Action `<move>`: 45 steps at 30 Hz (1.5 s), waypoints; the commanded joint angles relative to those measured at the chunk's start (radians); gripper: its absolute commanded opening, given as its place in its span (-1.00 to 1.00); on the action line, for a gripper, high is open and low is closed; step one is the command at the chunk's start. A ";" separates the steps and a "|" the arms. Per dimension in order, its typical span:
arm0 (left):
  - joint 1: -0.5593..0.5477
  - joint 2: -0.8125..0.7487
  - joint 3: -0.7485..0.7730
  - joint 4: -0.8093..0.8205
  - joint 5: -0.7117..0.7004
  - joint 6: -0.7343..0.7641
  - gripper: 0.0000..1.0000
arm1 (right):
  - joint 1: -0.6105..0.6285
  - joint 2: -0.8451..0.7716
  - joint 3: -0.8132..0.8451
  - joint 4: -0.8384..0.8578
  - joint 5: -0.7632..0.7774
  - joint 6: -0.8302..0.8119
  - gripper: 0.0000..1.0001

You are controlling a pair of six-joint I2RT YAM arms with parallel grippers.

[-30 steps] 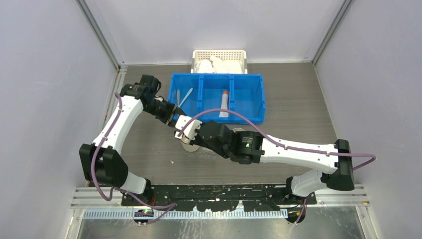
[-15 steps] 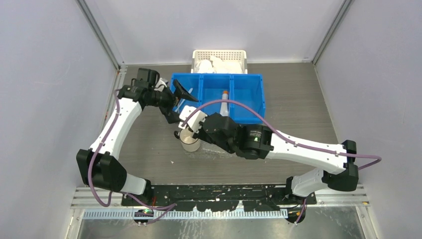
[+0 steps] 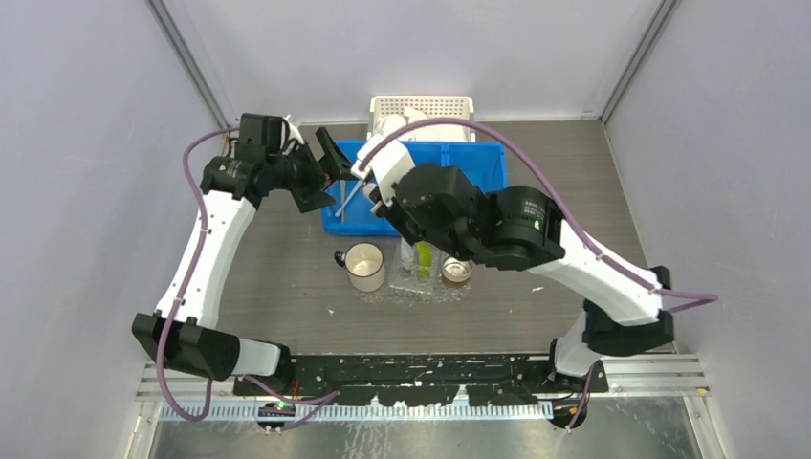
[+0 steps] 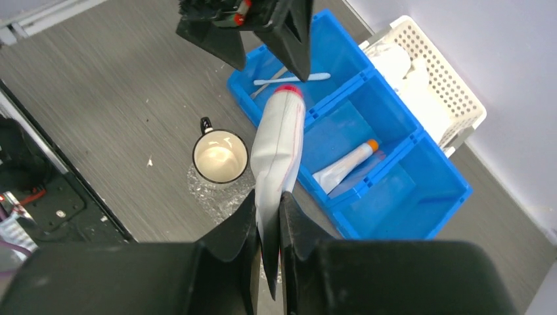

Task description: Prepare toiletry sets of a toothbrush and toothpaste on the tray

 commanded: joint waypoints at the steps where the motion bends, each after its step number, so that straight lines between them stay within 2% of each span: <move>1: 0.003 -0.048 0.062 -0.053 -0.128 0.113 0.99 | -0.007 0.187 0.368 -0.479 0.055 0.207 -0.71; 3: 0.003 -0.051 0.064 -0.061 -0.147 0.136 1.00 | -0.011 0.260 0.505 -0.607 0.047 0.286 -0.71; 5: 0.003 -0.059 0.063 -0.070 -0.176 0.160 0.99 | -0.028 0.272 0.525 -0.650 -0.005 0.359 -0.71; 10: 0.003 -0.081 0.038 -0.069 -0.210 0.201 1.00 | -0.051 0.244 0.457 -0.713 -0.089 0.518 -0.72; 14: 0.003 -0.090 0.011 -0.057 -0.218 0.215 1.00 | -0.055 0.191 0.319 -0.727 -0.166 0.576 -0.73; 18: 0.003 -0.102 -0.030 -0.021 -0.208 0.209 1.00 | -0.092 0.180 0.182 -0.726 -0.228 0.577 -0.75; 26: 0.004 -0.119 -0.072 -0.014 -0.226 0.227 1.00 | -0.175 0.192 0.072 -0.716 -0.275 0.545 -0.75; 33: 0.008 -0.110 -0.092 -0.002 -0.218 0.234 0.99 | -0.272 0.174 -0.085 -0.595 -0.355 0.490 -0.76; 45: 0.013 -0.119 -0.116 0.005 -0.216 0.233 0.99 | -0.273 0.158 -0.091 -0.482 -0.375 0.460 -0.78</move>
